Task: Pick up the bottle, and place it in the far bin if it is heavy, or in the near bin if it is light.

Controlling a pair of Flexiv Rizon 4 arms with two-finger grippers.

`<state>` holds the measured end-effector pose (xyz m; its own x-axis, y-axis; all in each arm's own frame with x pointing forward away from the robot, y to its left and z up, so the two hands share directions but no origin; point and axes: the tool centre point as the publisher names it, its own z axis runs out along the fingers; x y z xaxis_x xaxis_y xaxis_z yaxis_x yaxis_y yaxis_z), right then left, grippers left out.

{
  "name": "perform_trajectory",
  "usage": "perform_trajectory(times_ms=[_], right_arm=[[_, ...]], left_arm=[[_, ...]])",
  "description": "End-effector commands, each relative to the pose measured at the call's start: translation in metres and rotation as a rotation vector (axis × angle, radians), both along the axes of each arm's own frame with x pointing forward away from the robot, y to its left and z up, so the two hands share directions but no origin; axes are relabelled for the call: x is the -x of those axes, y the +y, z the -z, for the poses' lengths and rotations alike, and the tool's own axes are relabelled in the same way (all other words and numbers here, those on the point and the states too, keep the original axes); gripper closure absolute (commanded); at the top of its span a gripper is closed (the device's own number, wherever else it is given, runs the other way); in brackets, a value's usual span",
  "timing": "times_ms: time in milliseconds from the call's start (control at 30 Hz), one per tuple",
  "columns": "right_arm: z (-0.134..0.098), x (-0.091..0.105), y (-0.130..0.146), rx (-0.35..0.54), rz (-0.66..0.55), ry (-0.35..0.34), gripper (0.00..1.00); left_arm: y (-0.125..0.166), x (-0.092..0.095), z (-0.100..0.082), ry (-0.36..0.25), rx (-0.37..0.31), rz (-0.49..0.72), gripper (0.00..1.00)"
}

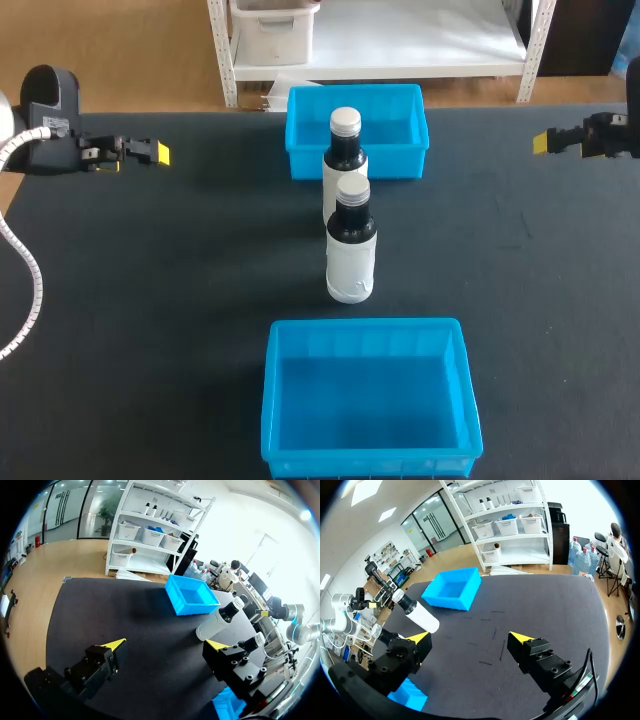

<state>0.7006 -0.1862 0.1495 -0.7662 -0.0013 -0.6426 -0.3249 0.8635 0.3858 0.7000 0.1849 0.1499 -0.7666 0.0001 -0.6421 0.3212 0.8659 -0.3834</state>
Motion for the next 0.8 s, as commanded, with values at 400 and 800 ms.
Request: perform_trajectory(times_ms=[400,800], right_arm=[[0.000,0.001,0.001,0.002,0.003,0.000,0.00],[-0.018,0.013,-0.003,-0.011,-1.145,-0.237,0.00]], left_arm=[[0.000,0.000,0.000,0.000,0.000,0.000,0.00],[0.000,0.000,0.000,0.000,0.000,0.000,0.00]])
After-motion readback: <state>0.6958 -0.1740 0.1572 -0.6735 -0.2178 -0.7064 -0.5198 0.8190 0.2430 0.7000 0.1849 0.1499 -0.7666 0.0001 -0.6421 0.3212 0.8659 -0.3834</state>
